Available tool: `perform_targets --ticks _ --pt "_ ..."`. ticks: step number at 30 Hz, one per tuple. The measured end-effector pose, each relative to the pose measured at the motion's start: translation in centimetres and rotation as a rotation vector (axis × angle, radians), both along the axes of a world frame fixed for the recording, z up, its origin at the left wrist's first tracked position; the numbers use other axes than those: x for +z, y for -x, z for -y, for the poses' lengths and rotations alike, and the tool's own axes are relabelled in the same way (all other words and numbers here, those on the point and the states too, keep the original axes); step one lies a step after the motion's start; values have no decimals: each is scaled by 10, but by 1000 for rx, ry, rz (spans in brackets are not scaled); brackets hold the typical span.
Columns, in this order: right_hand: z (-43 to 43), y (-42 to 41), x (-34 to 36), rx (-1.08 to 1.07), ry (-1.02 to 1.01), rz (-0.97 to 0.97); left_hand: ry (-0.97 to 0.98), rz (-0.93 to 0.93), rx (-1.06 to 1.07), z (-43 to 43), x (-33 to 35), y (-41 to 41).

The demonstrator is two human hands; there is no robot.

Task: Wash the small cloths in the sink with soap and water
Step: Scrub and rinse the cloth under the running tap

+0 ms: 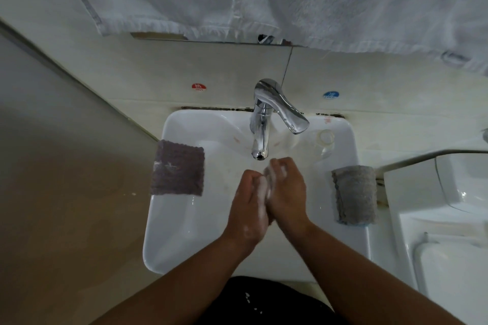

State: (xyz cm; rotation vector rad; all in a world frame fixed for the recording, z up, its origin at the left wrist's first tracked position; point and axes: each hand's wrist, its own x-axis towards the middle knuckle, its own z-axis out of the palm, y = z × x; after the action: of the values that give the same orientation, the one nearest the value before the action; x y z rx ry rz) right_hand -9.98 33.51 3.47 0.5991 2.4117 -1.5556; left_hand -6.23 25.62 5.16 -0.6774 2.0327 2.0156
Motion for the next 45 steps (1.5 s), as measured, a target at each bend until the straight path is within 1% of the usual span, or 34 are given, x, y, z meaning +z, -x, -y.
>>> perform_targets --ticks 1,3,4,6,7,9,11,12,14,16,17,19,20,22,24,26,27,28,29,30,31,32,34,35,36,37,38,40,41,43,45 --pt "-3 5 -5 -51 26 42 28 -39 -25 -2 2 0" --pt "4 -7 -2 -44 24 75 125 -85 -9 4 -6 9" --pt "9 -18 3 -7 16 67 163 -47 45 9 -14 16" --pt "18 -38 19 80 11 12 109 71 149 17 -24 23" --pt "18 -40 22 106 -2 -31 66 84 158 17 -23 22" --pt "9 -25 14 63 -54 -73 17 38 74 9 -18 11" --pt "-5 -3 1 -19 -17 -4 -28 9 -37 1 -11 0" --pt "-8 1 -4 -25 13 38 -24 -3 -86 1 -9 -3" --pt "-7 -10 -5 20 16 77 82 -13 -101 4 -13 1" --pt "-2 -32 1 83 21 69 232 29 9 10 -20 10" --pt "2 -41 7 125 29 46 262 53 63 12 -22 13" --pt "5 -44 9 137 -1 -16 225 58 73 12 -25 13" --pt "4 -38 3 79 -28 -32 218 34 34 8 -23 9" --pt "-5 -17 -9 -65 -18 16 205 -19 -79 -2 -19 -3" --pt "-10 -11 -12 -115 47 74 152 -46 -147 -6 -12 -8" --pt "-5 -25 -1 -39 23 52 179 -35 -58 1 -15 2" --pt "-1 -34 7 31 5 19 196 25 15 5 -18 8" --pt "5 -41 16 90 5 -18 154 85 77 9 -21 12" --pt "7 -44 20 125 -13 -61 66 111 106 9 -22 12" --pt "6 -39 20 125 -51 -96 21 112 96 7 -22 9" --pt "3 -29 15 95 -89 -104 18 94 63 2 -20 3" --pt "-2 -17 9 44 -96 -75 25 80 18 -3 -15 -4" --pt "-11 -2 -1 -39 -39 9 -1 24 -40 -9 -5 -13" --pt "-12 -3 -4 -53 -24 34 16 -17 -49 -9 -3 -11" --pt "-10 -9 -3 -38 -29 48 95 -38 -36 -7 -6 -7" --pt "-6 -19 1 0 -43 44 165 -23 6 -2 -13 -2" --pt "0 -29 7 48 -40 24 191 47 50 3 -19 3" --pt "8 -39 18 134 -9 -49 65 143 122 9 -22 8" --pt "9 -36 18 138 -27 -85 9 147 132 8 -22 5" --pt "2 -15 11 65 -75 -83 6 74 62 2 -13 -4" --pt "-5 0 0 -6 -35 -4 -16 16 -12 -3 -8 -11"
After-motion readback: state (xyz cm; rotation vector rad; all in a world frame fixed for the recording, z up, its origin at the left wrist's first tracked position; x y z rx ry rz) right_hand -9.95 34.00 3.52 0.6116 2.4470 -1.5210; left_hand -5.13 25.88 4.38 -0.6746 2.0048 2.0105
